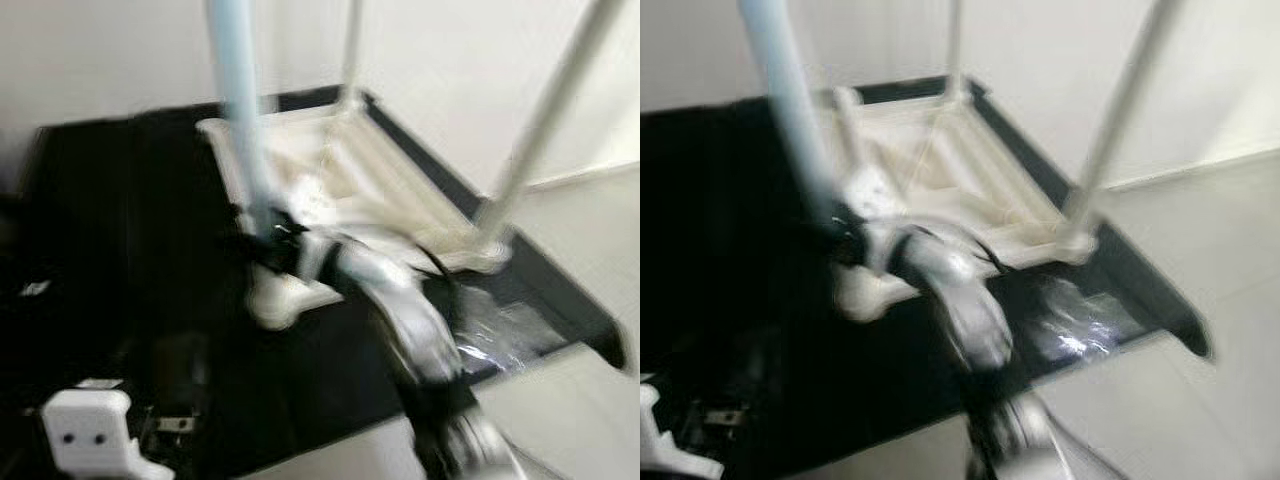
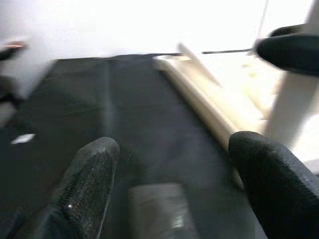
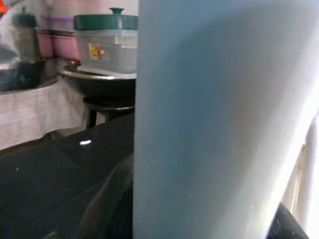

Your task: Building children table

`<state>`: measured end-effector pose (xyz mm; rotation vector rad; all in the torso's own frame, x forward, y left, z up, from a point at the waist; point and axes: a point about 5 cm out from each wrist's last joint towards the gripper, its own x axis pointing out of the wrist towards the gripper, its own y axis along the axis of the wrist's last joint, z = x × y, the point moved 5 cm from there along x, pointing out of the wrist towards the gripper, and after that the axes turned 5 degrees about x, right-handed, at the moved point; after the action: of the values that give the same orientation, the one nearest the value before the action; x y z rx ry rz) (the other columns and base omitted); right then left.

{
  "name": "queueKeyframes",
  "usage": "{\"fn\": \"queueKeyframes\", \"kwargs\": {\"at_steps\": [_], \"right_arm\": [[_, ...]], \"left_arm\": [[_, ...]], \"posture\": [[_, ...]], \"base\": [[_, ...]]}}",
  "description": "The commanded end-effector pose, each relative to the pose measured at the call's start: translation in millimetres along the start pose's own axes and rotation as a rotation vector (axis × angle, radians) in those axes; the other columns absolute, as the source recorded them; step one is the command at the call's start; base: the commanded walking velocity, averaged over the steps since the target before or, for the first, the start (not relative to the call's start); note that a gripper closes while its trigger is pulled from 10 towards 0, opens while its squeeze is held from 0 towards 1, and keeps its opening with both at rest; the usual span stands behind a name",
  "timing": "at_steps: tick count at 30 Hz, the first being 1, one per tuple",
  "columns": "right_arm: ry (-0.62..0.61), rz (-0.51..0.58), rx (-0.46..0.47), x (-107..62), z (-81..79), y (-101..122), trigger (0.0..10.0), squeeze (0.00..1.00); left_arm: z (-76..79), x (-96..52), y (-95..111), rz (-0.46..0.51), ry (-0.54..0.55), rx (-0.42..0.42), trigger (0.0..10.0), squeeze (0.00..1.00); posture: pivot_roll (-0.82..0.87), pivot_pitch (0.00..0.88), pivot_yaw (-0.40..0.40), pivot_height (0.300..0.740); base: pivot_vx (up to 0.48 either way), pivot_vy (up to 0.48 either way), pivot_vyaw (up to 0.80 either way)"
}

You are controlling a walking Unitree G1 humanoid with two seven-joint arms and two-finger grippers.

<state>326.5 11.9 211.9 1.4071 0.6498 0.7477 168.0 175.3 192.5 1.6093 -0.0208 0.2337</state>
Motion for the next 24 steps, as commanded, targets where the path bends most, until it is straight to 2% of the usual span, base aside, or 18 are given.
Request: {"fn": "queueKeyframes", "kwargs": {"at_steps": [1,3,6,7,12,13,14,15,16,17,19,22,24], "right_arm": [[0.011,-0.189,0.097,2.3,-22.2,-53.0,0.0,0.0],[0.0,-0.177,0.096,8.1,-14.8,-48.3,0.0,0.0],[0.012,-0.162,0.093,12.4,-12.7,-42.5,0.0,0.0],[0.019,-0.157,0.083,13.0,-14.3,-38.7,10.0,0.0],[0.048,-0.138,0.081,13.6,-16.1,-24.5,10.0,0.0],[0.097,-0.115,0.095,14.9,-13.5,-13.5,10.0,1.0],[0.158,-0.091,0.08,17.3,-7.2,-1.6,10.0,1.0],[0.158,-0.091,0.08,17.3,-7.2,-1.6,10.0,1.0],[0.218,-0.069,0.036,19.1,1.1,10.3,10.0,1.0],[0.218,-0.069,0.036,19.1,1.1,10.3,10.0,1.0],[0.315,-0.046,-0.031,19.6,9.9,25.6,10.0,1.0],[0.367,-0.073,-0.073,18.8,13.0,26.6,10.0,1.0],[0.449,-0.102,-0.124,19.6,20.3,32.0,10.0,1.0]], "left_arm": [[0.4,0.2,-3.5,-0.013,-0.003,-0.003,10.0,0.0],[1.7,1.7,-4.2,-0.011,-0.008,-0.006,10.0,0.0],[1.8,3.3,-3.9,-0.006,-0.01,-0.007,10.0,0.0],[1.4,3.8,-4.1,-0.006,-0.008,-0.006,10.0,0.0],[1.1,4.5,-4.1,-0.004,-0.006,-0.006,10.0,0.0],[1.1,4.7,-4.1,-0.003,-0.006,-0.007,10.0,0.0],[1.3,5.0,-4.0,-0.002,-0.005,-0.008,10.0,0.0],[1.3,5.0,-4.0,-0.002,-0.005,-0.008,10.0,0.0],[1.7,5.1,-4.0,-0.002,-0.005,-0.008,10.0,0.0],[1.7,5.1,-4.0,-0.002,-0.005,-0.008,10.0,0.0],[2.2,5.2,-3.8,-0.001,-0.004,-0.009,10.0,0.0],[1.7,5.2,-3.6,0.0,-0.001,-0.009,10.0,0.0],[1.3,4.8,-3.1,0.001,0.002,-0.008,10.0,0.0]], "posture": [[0.13,0.171,-0.04,0.74],[0.13,0.159,-0.036,0.74],[0.12,0.161,-0.034,0.74],[0.12,0.159,-0.034,0.74],[0.12,0.159,-0.032,0.74],[0.12,0.16,-0.031,0.74],[0.12,0.161,-0.032,0.74],[0.12,0.161,-0.032,0.74],[0.12,0.161,-0.036,0.74],[0.12,0.161,-0.036,0.74],[0.12,0.164,-0.039,0.74],[0.12,0.165,-0.039,0.74],[0.13,0.169,-0.043,0.74]], "base": [[0.0,0.0,0.0],[0.0,0.0,0.0],[0.0,0.0,0.0],[0.0,0.0,0.0],[0.0,0.0,0.0],[0.0,0.0,0.0],[0.0,0.0,0.0],[0.0,0.0,0.0],[0.0,0.0,0.0],[0.0,0.0,0.0],[0.0,0.0,0.0],[0.0,0.0,0.0],[0.0,0.0,0.0]]}}
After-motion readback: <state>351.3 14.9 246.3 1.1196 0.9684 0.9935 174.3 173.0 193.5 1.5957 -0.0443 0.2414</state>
